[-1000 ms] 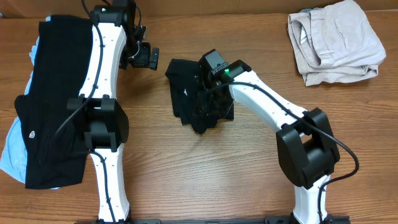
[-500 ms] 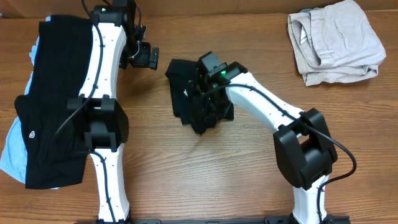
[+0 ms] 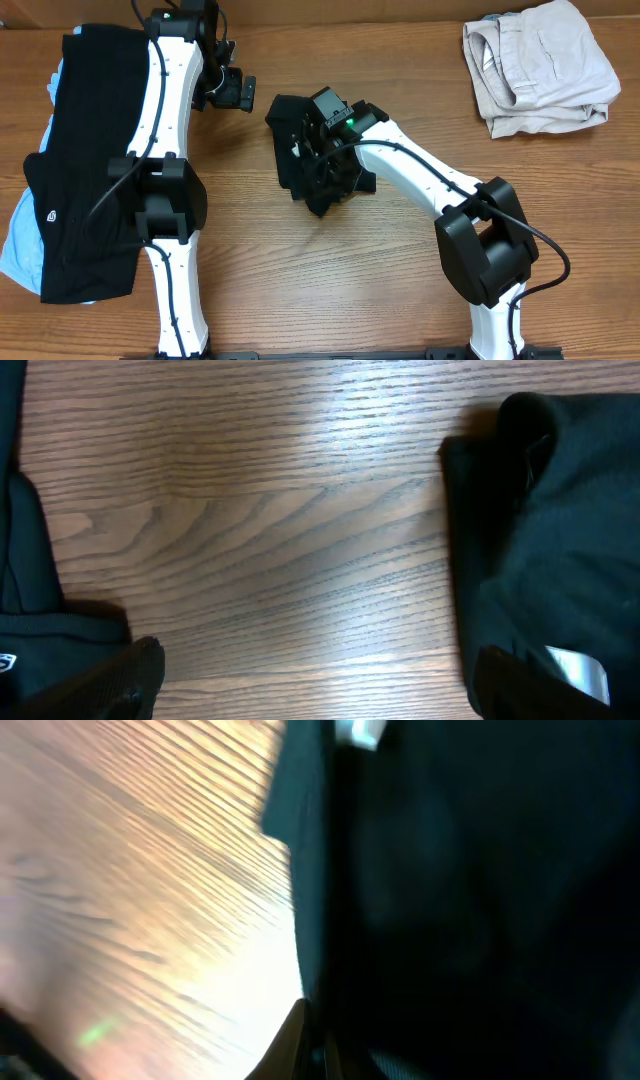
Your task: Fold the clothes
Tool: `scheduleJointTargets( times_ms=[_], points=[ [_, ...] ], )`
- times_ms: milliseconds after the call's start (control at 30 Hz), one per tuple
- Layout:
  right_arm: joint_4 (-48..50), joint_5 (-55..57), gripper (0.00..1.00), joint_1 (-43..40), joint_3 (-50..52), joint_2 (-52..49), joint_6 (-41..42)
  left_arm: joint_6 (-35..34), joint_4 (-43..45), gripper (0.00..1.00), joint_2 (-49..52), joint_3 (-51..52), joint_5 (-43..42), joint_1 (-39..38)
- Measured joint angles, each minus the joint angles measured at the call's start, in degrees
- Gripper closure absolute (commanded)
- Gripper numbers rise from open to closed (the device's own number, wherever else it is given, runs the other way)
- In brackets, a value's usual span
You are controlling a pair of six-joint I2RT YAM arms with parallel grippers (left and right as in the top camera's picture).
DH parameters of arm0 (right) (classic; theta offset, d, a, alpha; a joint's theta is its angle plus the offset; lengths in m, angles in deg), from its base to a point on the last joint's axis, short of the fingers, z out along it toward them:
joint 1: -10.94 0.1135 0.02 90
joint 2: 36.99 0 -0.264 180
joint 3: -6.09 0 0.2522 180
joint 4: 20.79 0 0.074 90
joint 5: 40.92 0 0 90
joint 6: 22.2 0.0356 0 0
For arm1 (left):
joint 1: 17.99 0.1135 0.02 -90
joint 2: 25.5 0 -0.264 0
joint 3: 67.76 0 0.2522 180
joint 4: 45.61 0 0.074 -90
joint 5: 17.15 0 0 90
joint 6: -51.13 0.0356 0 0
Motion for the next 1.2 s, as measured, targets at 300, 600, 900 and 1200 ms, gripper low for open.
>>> scheduleJointTargets(
  times_ms=[300, 600, 900, 1200],
  points=[
    [6.10, -3.78, 0.62, 5.44, -4.48, 0.00, 2.75, 0.00, 0.35, 0.00, 0.00, 0.00, -0.02, -0.02],
    [5.49, -4.44, 0.32, 10.73, -4.52, 0.00, 4.33, 0.00, 0.37, 0.00, 0.00, 0.00, 0.00, -0.02],
    [-2.05, -4.39, 0.21, -3.04, -5.53, 1.86, 9.31, 0.00, 0.46, 0.00, 0.00, 0.00, -0.02, -0.02],
    [-2.60, -2.05, 0.20, -14.23, -5.68, 3.34, 14.29, 0.00, 1.27, 0.00, 0.00, 0.00, -0.02, 0.00]
  ],
)
